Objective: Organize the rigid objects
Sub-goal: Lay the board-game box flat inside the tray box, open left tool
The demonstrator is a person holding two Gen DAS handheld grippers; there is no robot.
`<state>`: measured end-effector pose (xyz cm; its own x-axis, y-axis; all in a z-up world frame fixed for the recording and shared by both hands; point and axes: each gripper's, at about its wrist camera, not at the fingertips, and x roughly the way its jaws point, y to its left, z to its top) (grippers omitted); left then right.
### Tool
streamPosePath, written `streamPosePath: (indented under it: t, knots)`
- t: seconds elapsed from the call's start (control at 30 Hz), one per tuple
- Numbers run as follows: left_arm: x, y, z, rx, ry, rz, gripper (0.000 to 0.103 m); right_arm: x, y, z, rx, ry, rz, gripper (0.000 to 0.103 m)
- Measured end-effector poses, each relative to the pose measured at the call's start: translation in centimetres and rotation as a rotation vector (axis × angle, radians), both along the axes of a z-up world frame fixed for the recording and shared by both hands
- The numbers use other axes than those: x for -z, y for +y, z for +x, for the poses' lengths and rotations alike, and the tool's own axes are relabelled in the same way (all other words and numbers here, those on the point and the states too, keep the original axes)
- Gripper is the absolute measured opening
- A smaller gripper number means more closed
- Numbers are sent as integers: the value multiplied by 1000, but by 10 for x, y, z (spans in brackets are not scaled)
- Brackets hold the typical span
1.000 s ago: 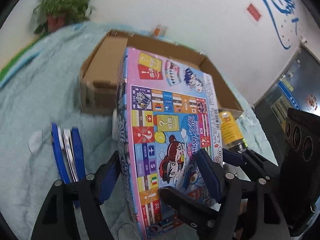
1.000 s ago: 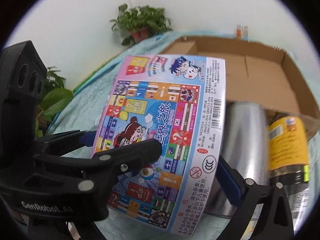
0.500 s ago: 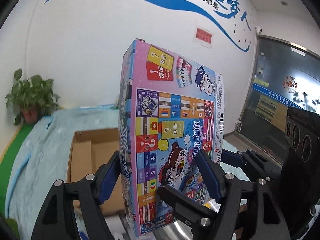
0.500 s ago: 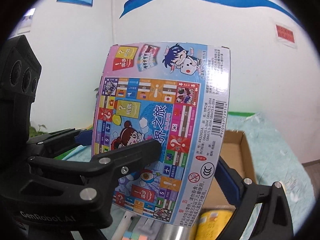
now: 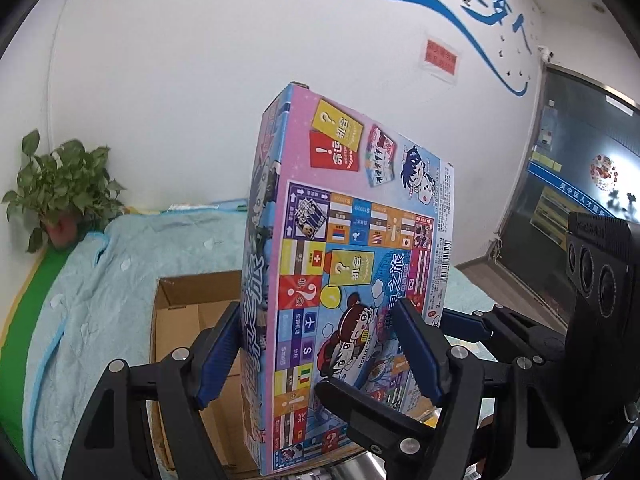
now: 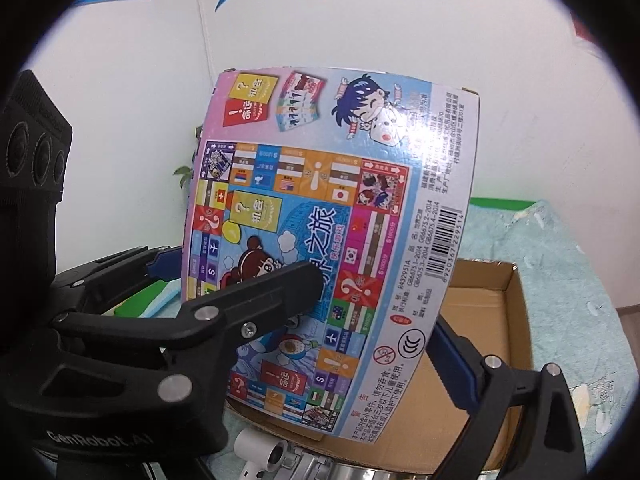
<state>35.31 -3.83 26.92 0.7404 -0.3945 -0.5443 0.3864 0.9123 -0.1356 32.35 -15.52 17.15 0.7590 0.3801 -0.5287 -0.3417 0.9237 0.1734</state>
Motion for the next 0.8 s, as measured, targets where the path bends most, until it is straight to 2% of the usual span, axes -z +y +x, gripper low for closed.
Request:
streamPosePath:
  t: [0.17, 0.33, 0.47, 0.57, 0.63, 0.8]
  knots:
    - [49, 19, 26, -35, 81, -2, 72, 30, 13, 35, -36, 96, -4, 96]
    - [106, 33, 47, -70, 197, -4, 72, 78, 21, 55, -71, 218, -10, 95]
    - [157, 41, 60, -98, 304, 3, 71, 116, 22, 64, -101, 314, -8, 95]
    - [191, 45, 58, -110, 351, 8, 71, 143, 23, 70, -129, 376, -24, 94]
    - [212, 47, 61, -118, 386, 17, 69, 148, 35, 55, -144, 413, -35, 94]
    - [234, 54, 72, -143, 409, 44, 59, 167, 35, 59, -164, 519, 7, 90]
